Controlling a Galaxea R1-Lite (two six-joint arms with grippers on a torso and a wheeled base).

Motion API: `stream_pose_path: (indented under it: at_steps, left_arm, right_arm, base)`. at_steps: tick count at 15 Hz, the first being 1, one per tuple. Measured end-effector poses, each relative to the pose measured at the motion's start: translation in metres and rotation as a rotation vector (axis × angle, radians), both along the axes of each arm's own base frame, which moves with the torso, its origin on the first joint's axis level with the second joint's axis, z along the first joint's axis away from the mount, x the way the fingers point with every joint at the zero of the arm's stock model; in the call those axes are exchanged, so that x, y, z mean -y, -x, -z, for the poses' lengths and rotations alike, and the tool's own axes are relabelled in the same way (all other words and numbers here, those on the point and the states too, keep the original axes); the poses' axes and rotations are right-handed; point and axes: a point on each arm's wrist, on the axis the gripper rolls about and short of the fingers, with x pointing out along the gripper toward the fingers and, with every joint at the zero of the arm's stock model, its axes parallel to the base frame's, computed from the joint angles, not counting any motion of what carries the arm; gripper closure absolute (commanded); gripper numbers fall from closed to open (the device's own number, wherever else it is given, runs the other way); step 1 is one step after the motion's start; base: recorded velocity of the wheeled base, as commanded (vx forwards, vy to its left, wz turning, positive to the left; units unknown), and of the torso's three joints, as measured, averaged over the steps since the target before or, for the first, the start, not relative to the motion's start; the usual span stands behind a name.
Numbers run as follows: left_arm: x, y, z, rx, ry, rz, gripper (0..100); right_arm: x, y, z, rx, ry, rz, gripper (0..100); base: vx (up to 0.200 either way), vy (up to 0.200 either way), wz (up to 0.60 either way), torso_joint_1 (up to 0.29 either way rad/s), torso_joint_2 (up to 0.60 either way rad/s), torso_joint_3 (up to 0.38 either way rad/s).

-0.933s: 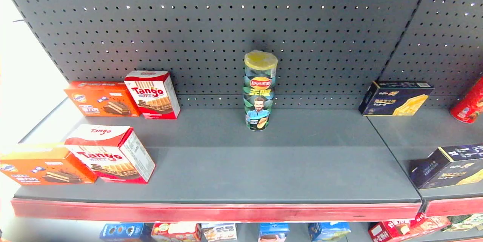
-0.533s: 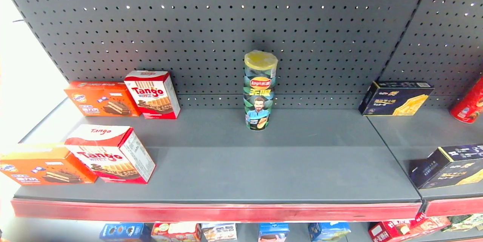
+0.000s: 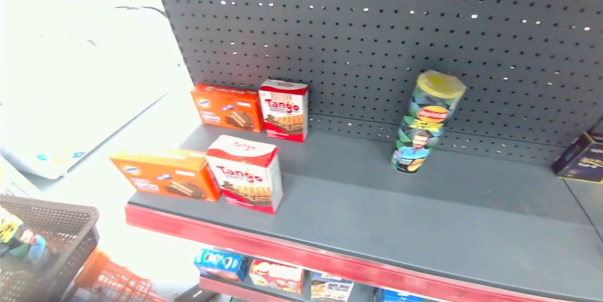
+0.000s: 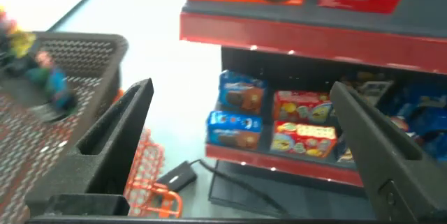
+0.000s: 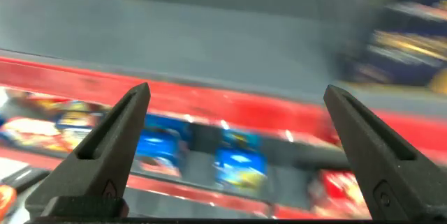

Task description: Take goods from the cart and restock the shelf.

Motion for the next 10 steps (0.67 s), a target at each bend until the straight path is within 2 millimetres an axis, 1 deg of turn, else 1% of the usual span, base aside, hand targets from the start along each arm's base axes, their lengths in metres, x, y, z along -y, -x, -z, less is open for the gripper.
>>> stream_pose_path:
  at_steps: [2, 10]
  left_arm:
    - [0.0, 0.0, 0.0, 0.0, 0.0, 0.0, 0]
    - [0.0, 0.0, 0.0001, -0.001, -0.001, 0.002, 0]
  right_arm:
    - [0.0, 0.0, 0.0, 0.0, 0.0, 0.0, 0]
    - [0.0, 0.0, 0.0, 0.0, 0.0, 0.001, 0]
  base:
    - [0.0, 0.0, 0.6, 0.0, 0.0, 0.007]
    - [0.0, 0.0, 0.0, 0.0, 0.0, 0.0]
